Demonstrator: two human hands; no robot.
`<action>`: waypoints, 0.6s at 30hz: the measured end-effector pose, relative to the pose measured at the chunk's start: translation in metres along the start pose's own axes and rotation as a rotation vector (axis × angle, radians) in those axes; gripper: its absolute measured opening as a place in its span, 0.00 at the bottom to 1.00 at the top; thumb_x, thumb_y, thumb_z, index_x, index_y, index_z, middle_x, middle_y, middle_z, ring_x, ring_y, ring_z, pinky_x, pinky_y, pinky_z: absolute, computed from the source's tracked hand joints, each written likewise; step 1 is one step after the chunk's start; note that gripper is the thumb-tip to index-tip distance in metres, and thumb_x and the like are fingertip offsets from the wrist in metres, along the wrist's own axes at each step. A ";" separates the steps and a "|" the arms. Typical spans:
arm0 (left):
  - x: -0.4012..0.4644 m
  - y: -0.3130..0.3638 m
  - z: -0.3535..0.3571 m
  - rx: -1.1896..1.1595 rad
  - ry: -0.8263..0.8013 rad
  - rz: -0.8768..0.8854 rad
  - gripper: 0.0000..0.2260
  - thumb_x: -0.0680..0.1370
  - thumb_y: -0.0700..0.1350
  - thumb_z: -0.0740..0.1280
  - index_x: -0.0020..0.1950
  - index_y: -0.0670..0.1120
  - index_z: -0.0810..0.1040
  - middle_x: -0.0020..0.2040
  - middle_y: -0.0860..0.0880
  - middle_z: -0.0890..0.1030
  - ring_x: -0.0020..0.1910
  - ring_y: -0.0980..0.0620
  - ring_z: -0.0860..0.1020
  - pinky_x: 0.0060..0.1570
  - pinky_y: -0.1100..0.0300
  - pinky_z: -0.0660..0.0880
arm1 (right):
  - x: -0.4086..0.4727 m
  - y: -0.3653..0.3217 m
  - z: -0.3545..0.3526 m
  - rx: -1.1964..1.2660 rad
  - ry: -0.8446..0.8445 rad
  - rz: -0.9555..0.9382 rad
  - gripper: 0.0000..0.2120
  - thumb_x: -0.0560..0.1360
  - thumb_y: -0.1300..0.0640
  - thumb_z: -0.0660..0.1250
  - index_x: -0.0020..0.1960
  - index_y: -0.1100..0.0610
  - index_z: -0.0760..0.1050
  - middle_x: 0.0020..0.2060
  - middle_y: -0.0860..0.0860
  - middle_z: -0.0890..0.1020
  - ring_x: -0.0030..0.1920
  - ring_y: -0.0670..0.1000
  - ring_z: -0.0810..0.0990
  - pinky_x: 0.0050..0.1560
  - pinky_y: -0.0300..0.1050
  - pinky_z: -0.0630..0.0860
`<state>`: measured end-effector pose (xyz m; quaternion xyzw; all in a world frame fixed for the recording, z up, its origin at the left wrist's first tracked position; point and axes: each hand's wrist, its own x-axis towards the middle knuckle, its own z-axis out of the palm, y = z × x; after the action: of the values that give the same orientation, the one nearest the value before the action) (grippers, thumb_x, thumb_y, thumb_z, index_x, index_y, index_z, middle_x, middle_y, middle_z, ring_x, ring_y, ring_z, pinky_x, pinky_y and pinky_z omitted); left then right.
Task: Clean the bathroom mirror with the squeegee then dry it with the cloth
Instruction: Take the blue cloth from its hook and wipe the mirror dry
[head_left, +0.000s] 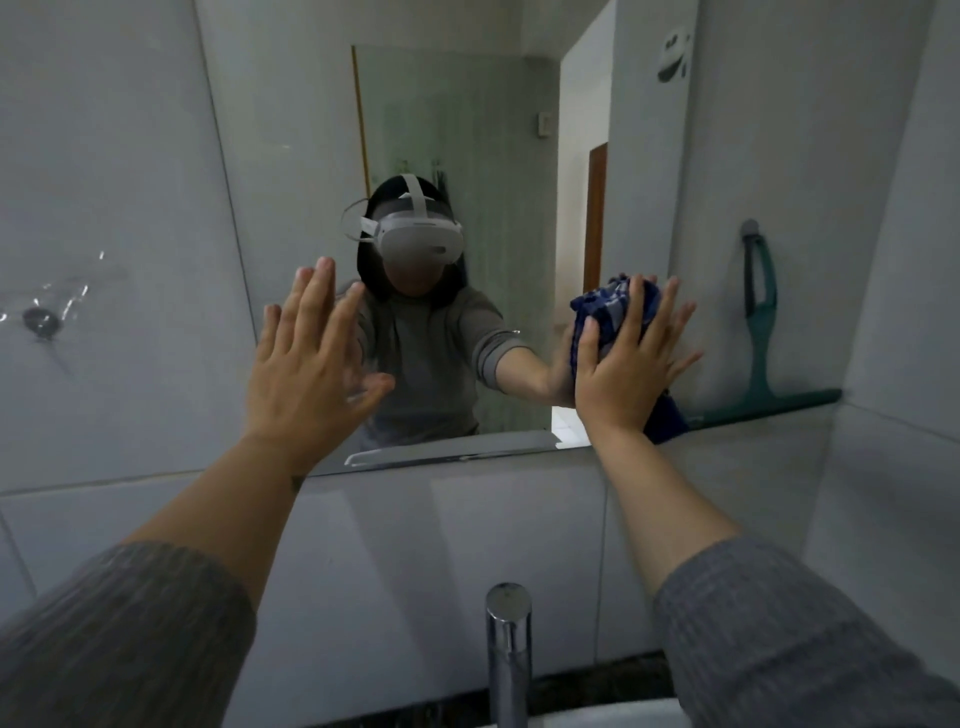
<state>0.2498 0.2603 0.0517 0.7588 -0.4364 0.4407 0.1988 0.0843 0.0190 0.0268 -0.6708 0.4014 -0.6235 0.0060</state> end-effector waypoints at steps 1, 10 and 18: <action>0.000 0.001 0.000 -0.004 0.000 -0.003 0.42 0.70 0.59 0.71 0.77 0.47 0.54 0.79 0.44 0.48 0.78 0.45 0.44 0.74 0.41 0.49 | -0.007 -0.001 0.001 0.008 0.001 0.015 0.29 0.79 0.42 0.53 0.77 0.51 0.55 0.77 0.59 0.57 0.76 0.64 0.52 0.69 0.74 0.49; -0.002 -0.005 -0.009 -0.014 -0.002 0.051 0.35 0.74 0.56 0.67 0.76 0.46 0.58 0.79 0.45 0.50 0.77 0.45 0.48 0.73 0.43 0.56 | -0.060 -0.055 0.013 -0.026 -0.044 -0.131 0.29 0.80 0.43 0.53 0.77 0.53 0.56 0.77 0.59 0.57 0.76 0.64 0.53 0.70 0.72 0.46; -0.026 -0.030 -0.014 -0.031 0.032 -0.016 0.33 0.76 0.55 0.63 0.77 0.48 0.54 0.79 0.48 0.52 0.78 0.49 0.48 0.75 0.45 0.48 | -0.077 -0.125 0.017 -0.075 -0.099 -0.428 0.31 0.78 0.41 0.53 0.78 0.51 0.52 0.77 0.57 0.55 0.77 0.62 0.51 0.70 0.69 0.36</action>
<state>0.2624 0.2985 0.0400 0.7522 -0.4338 0.4442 0.2208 0.1726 0.1368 0.0227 -0.7703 0.2718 -0.5617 -0.1317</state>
